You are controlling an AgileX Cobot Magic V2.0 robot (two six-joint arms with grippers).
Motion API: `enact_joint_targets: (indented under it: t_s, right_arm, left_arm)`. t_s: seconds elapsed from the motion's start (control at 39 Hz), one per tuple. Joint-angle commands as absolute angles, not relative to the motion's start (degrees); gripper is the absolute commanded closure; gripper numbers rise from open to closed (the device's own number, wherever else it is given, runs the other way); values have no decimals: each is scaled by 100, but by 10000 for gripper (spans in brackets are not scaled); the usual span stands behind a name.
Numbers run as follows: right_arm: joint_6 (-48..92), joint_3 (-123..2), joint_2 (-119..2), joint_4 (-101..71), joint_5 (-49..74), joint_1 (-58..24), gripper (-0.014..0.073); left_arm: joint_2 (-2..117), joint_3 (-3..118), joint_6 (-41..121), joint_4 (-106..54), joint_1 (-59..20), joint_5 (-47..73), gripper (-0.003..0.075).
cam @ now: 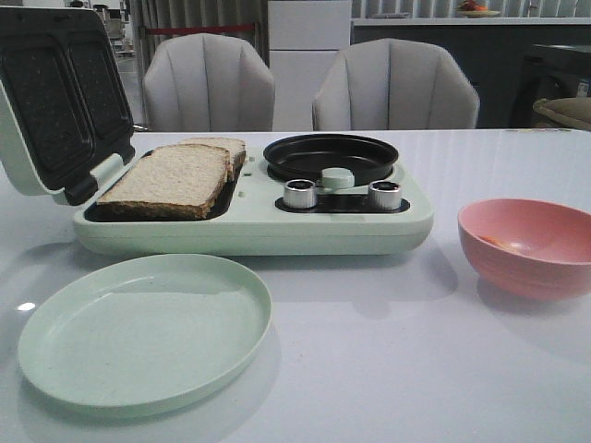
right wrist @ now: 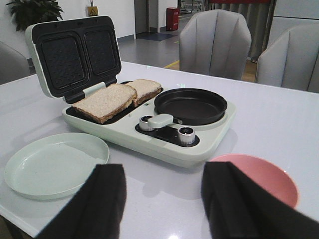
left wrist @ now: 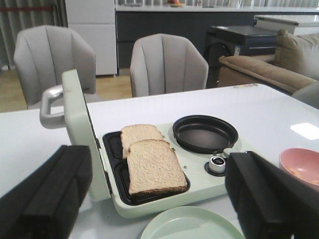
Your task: Make breakfast with bread and shrimp
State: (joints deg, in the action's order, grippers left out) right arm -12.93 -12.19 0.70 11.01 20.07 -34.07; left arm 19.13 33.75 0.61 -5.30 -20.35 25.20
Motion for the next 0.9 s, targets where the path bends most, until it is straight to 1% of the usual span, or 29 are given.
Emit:
enact_joint_targets:
  t_s: [0.0,0.08,0.21,0.31,0.49,0.72,0.87]
  right_arm:
    - [-1279,-1359,139,1194,1504,-3394,138]
    - [-1279,-1359,139,1194,1504,-3394,138]
    - [-1279,-1359,139,1194,1504,-3394,138]
    - [-1279,-1359,139,1194,1504,-3394,138]
    - [-1279,-1359,139,1194,1504,-3394,138]
    - [-1279,-1359,139,1194,1504,-3394,138]
    - [-1279,-1359,139,1194,1504,-3394,138]
  left_arm:
    - [2564,3784,-120,-631,-2063,2026,122]
    - [3047,4032,-280,-620,-2063,2026,155]
    - [3741,4548,-554,-585,-1960,1964,254]
    - [4191,4888,-591,-597,-1739,1731,300]
    - [4860,5392,-591,-1103,-1080,1582,302]
    - [5758,5844,-591,-2092,25,1593,302]
    - [6389,6131,-580,-2564,560,1831,302]
